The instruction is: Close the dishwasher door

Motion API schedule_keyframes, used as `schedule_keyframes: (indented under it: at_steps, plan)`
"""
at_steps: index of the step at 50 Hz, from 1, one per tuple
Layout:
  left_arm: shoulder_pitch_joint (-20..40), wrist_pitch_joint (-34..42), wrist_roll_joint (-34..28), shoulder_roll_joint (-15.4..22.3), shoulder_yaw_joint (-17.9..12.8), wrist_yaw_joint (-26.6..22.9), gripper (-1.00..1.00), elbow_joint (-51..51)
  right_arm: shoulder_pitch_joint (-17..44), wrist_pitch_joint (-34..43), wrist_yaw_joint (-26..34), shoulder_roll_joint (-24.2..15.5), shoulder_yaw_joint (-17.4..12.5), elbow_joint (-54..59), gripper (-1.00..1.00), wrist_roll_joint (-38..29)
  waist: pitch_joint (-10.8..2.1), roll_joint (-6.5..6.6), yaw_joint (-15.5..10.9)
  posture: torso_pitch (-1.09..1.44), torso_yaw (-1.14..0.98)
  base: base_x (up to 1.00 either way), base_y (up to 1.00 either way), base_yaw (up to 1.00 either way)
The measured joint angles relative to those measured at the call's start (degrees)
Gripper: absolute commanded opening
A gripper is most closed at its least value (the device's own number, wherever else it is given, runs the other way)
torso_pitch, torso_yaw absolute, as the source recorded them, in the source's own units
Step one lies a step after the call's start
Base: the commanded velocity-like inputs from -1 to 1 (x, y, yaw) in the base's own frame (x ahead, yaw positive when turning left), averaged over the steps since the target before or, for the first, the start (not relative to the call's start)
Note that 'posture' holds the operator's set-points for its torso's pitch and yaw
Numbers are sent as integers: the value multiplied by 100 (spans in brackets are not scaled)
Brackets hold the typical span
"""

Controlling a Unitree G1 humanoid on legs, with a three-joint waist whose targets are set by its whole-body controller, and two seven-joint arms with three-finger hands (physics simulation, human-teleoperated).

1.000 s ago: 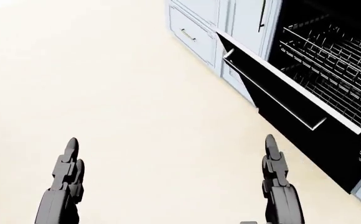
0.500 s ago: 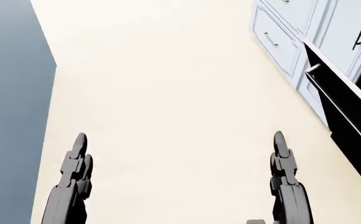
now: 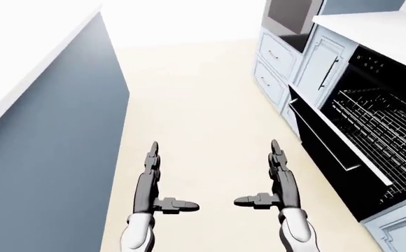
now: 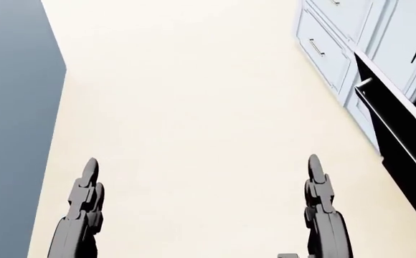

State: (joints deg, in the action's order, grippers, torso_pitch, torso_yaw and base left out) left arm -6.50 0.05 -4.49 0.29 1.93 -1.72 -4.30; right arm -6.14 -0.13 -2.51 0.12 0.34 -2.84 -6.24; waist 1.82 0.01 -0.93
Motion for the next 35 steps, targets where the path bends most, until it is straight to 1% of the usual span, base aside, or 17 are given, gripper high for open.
schedule_keyframes:
  at_steps: [3,5,6,7,8,10,11,18,20,21,23,25,27,29,32,34,35]
  plan:
    - [-33,-1,3,6,-37,24,100,-19,10,-38,31,7,51,-57,100,1,-47,-75,-17,0,0,0,-27,0]
    - [-33,2,7,1,-29,25,100,-33,21,-57,33,-3,39,-75,100,-4,-63,-203,-13,0,0,0,-27,0]
    - [-16,-2,7,-24,-1,22,100,-20,18,-66,27,-29,5,-71,100,-5,-45,-197,2,0,0,0,-27,0]
    - [-5,-11,5,-49,48,15,100,13,1,-59,19,-53,-45,-64,100,-7,-22,-152,41,0,0,0,-27,0]
    - [-12,-17,1,-60,92,5,100,32,-10,-47,9,-63,-88,-39,100,-6,1,-161,72,0,0,0,-27,0]
    - [-52,0,-6,-67,155,-21,100,8,-7,-44,-15,-72,-146,62,100,-3,-4,-225,103,0,0,0,-27,0]
    - [-64,9,-4,-66,164,-33,100,-9,-17,-26,-23,-71,-150,58,100,-5,-11,-216,94,0,0,0,-29,0]
    - [-50,16,22,-34,64,-32,100,-116,25,-42,-9,-41,-34,-3,100,-40,75,107,47,0,0,0,-39,0]
    - [-37,-9,18,-38,64,-23,100,-100,0,-20,7,-45,-28,-51,100,-42,103,239,64,0,0,0,-53,0]
    - [-31,-20,13,-39,68,-19,100,-83,22,-32,7,-47,-37,-38,100,-43,112,329,73,0,0,0,-53,0]
    - [-16,-11,8,1,26,-13,100,0,64,-43,0,0,1,62,100,-54,155,280,-13,0,0,0,-54,0]
    - [-71,42,7,4,-25,0,100,96,-14,28,24,12,81,92,100,-65,87,337,-50,0,0,0,-54,0]
    - [-71,66,3,5,-38,16,100,108,-42,56,40,7,88,58,100,-69,15,348,-54,0,0,0,-54,0]
    - [-34,23,-9,1,-10,26,100,47,-12,25,31,-1,52,-18,100,-73,11,257,-56,0,0,0,-53,0]
    - [-30,-30,-6,-1,18,15,100,-48,-6,-23,19,6,53,-147,100,-76,43,20,-78,0,0,0,-54,0]
    - [-32,-49,-7,-1,15,16,100,-48,4,-47,21,7,71,-159,100,-76,13,-188,-67,0,0,0,-55,0]
    - [-23,-56,-10,-1,19,18,100,-53,6,-54,21,4,70,-157,100,-76,-35,-359,-36,0,0,0,-54,0]
